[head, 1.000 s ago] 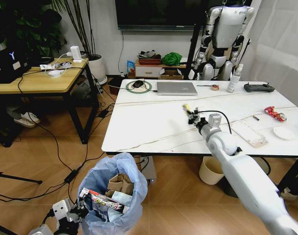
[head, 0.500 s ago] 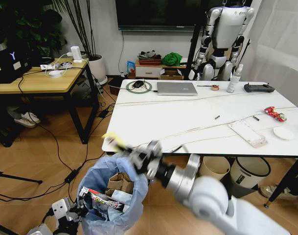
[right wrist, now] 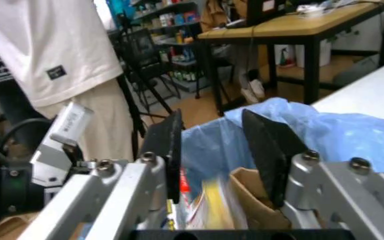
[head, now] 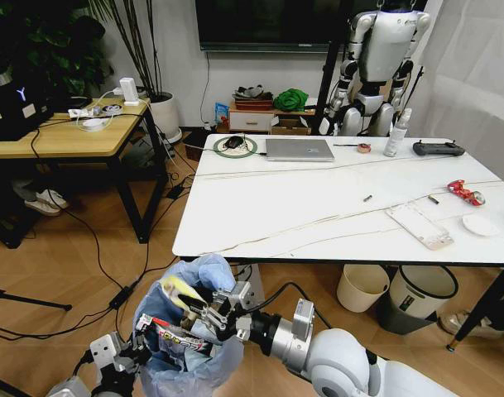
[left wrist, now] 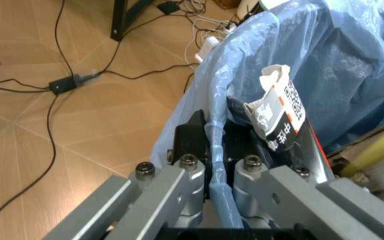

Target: Pick up the trash bin and place the trash from the table into it.

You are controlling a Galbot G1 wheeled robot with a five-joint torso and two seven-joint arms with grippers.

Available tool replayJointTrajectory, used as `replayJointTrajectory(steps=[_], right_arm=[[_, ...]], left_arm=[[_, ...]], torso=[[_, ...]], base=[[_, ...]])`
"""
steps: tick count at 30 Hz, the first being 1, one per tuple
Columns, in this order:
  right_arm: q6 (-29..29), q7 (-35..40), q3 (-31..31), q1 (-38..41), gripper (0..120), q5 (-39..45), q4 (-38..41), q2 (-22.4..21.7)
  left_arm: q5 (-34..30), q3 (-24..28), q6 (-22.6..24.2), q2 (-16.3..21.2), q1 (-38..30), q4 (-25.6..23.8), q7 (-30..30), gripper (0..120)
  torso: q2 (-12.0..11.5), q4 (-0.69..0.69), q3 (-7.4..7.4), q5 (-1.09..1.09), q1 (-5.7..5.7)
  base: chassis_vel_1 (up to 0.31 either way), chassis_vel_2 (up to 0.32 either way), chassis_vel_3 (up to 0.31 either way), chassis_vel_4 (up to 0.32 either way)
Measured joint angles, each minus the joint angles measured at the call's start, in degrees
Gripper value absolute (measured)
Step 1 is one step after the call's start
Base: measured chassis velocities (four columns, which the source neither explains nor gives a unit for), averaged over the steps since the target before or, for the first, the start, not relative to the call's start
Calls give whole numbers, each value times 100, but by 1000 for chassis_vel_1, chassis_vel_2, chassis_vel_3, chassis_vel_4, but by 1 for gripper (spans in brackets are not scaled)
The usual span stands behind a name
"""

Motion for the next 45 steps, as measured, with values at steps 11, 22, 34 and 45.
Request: replayJointTrajectory(steps=[11, 22, 34, 45], right_arm=[[486, 1393, 1009, -296, 73, -65, 12, 31], [1051, 1147, 3889, -2433, 100, -573, 16, 142], [1292, 622, 5384, -4209, 100, -1241, 322, 1895], [1451, 352, 5624, -4357, 100, -1421, 275, 2517]], left_arm=[[31, 60, -1, 174, -48, 82, 16, 1], [35, 122, -58, 539, -244, 276, 108, 1], [240, 306, -331, 839, -253, 513, 399, 1], [102, 430, -347, 1066, -325, 622, 410, 1]], torso=[[-1, 2, 1, 0, 1], [-1, -1, 0, 0, 1], [-1, -1, -1, -2, 0], [-1, 0, 0, -2, 0]], base=[[0, 0, 0, 0], [0, 0, 0, 0], [0, 0, 0, 0], [-25, -20, 19, 18]])
